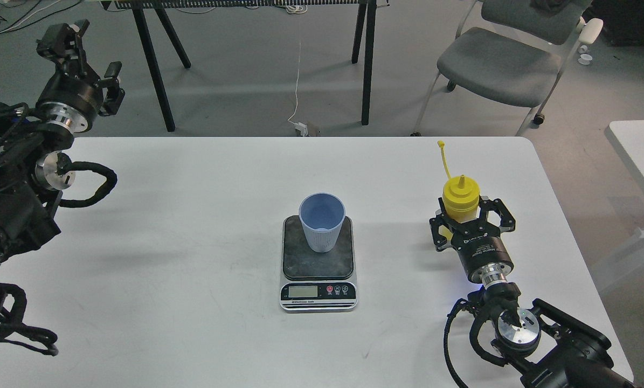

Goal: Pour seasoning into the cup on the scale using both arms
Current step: 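Lift the yellow bottle and carry it above the cup, then tilt the bottle nozzle-down over the cup to pour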

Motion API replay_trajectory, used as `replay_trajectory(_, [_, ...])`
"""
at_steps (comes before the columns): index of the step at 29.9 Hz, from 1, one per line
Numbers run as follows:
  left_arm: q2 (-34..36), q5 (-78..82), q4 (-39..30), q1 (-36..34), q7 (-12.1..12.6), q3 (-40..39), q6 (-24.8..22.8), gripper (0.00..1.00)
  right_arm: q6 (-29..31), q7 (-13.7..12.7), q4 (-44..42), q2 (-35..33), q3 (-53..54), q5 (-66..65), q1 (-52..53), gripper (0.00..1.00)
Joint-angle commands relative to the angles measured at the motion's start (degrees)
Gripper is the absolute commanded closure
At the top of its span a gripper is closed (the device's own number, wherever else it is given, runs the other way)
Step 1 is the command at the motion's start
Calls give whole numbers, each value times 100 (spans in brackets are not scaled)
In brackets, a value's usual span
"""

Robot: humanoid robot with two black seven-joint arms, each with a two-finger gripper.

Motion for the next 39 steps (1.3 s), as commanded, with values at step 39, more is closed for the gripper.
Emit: replay_trajectory(39, [-447, -43, -9, -212, 0, -70, -20, 11, -2527, -1906, 621, -73, -3942, -9581, 5380, 63])
